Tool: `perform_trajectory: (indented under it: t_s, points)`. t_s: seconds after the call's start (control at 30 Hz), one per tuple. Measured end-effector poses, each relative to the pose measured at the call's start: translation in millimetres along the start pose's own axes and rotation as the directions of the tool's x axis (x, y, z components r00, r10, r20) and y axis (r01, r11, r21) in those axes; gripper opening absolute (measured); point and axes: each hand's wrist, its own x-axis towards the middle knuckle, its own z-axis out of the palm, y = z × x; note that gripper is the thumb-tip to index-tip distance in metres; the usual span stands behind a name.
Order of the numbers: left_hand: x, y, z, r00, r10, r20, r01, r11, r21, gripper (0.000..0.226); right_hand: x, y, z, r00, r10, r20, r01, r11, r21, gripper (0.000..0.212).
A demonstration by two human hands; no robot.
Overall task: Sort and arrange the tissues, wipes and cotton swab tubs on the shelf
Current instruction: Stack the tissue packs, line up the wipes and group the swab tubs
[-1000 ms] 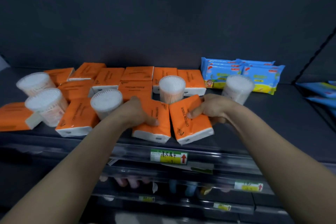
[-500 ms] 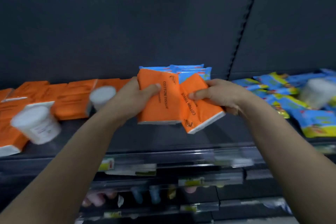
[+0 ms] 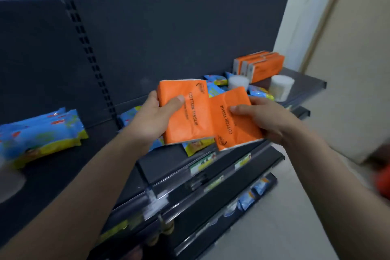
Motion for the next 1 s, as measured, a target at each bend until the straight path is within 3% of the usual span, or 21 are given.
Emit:
perform_trajectory:
  t_s: [0.07, 0.17, 0.33, 0.43, 0.53, 0.67, 0.83, 1.0]
  points:
    - [18.9, 3.2, 28.1, 0.999, 0.001, 0.05, -0.001, 1.0, 0.001, 0.035, 3.9, 5.0, -30.1, 0.999, 0.006, -0.053, -0.005, 1.0, 0.001, 0.021]
    - [54.4, 9.2, 68.9, 0.994, -0.047, 0.094, 0.047, 0.999, 0.002, 0.037, 17.8, 11.6, -69.9, 0.988, 0.029, -0.149, -0.034, 0.999, -0.033, 0.036]
    - [119.2, 19.6, 123.0, 0.965, -0.208, 0.158, 0.215, 0.976, -0.029, 0.012, 57.9, 6.7, -124.7, 0.961, 0.037, -0.275, -0.069, 0.992, -0.106, 0.044]
    - [161.2, 23.6, 144.5, 0.966, -0.202, 0.162, 0.214, 0.975, -0.059, 0.012, 94.7, -4.4, -149.9, 0.949, 0.029, -0.315, -0.071, 0.99, -0.12, 0.051]
    - [203.5, 26.5, 162.7, 0.978, -0.157, 0.134, 0.171, 0.98, -0.1, 0.022, 132.7, -17.3, -173.6, 0.946, -0.028, -0.322, -0.005, 0.995, -0.101, 0.04]
    - [251.9, 32.0, 190.1, 0.994, -0.055, 0.095, 0.067, 0.99, -0.123, 0.042, 171.8, -28.4, -207.8, 0.921, -0.104, -0.376, 0.075, 0.993, -0.09, 0.045]
    - [295.2, 39.9, 217.3, 0.986, 0.161, 0.045, -0.16, 0.987, -0.032, 0.033, 222.3, -40.5, -251.3, 0.847, -0.259, -0.464, 0.189, 0.963, -0.191, 0.04]
    - [332.5, 43.8, 243.9, 0.946, 0.324, -0.015, -0.321, 0.941, 0.107, 0.033, 291.7, -44.8, -288.3, 0.819, -0.443, -0.364, 0.302, 0.873, -0.383, 0.035]
